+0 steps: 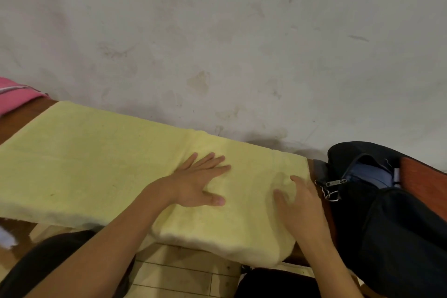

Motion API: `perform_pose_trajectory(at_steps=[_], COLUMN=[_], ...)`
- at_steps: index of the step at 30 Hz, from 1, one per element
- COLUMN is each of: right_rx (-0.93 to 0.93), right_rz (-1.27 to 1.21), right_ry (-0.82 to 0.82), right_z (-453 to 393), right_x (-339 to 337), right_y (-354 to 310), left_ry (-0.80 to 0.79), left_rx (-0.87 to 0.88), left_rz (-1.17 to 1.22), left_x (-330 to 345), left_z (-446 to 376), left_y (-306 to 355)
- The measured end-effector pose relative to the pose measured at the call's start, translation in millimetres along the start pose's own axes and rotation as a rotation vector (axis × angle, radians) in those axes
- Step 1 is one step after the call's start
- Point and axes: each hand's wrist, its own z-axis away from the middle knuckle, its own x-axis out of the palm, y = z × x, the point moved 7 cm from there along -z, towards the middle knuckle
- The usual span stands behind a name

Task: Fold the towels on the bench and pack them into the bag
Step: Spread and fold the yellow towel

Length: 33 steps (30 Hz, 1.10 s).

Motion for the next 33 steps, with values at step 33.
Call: perform_pose_trajectory(at_steps=[33], right_rx=[0.251], right_rz=[-0.928], right_ry=[0.178], right_z=[51], right_x=[-44], right_y=[11], left_ry=[0.050], left_rx=[-0.007], left_rz=[0.059], left_x=[1], left_z=[1], left_y=[0])
